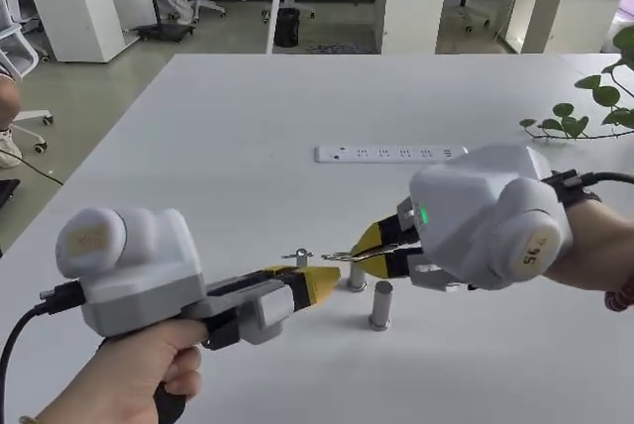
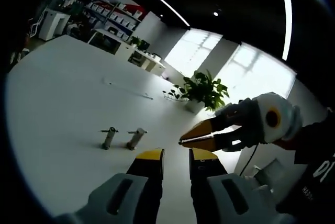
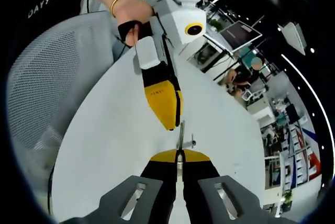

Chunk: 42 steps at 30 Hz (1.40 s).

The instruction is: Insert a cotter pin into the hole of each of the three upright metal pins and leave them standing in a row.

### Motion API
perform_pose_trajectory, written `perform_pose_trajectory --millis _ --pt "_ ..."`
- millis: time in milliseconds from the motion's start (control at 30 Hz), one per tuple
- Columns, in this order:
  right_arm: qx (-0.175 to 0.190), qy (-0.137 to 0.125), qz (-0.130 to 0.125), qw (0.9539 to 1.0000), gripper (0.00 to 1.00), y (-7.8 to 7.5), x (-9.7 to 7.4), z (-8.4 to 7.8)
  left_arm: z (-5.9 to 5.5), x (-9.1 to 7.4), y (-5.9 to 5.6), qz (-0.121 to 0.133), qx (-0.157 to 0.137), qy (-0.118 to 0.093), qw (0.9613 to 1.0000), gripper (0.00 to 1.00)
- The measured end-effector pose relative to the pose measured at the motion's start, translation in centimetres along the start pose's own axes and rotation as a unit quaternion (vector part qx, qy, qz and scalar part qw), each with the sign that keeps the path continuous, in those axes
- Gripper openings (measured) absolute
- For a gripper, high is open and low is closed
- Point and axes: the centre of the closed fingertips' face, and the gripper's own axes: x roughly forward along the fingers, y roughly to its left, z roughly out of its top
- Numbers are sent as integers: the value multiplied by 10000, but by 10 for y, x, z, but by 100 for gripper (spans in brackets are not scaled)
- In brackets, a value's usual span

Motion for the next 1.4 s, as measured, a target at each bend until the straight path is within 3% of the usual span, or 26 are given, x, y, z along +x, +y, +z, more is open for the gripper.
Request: perform_pose_trajectory --millis 300,900,1200,1400 --pt "-98 -73 6 9999 0 2 2 10 4 -1 0 -84 -391 -127 9991 2" --pt "-218 -25 -1 9998 0 4 9 12 0 -1 5 -45 -674 -106 9977 1" --pt "-152 -23 -5 9999 0 6 10 11 -3 0 6 -78 -743 -56 9972 1" --pt "-60 -58 -1 10000 0 7 9 10 -3 0 4 -107 -454 -27 9989 0"
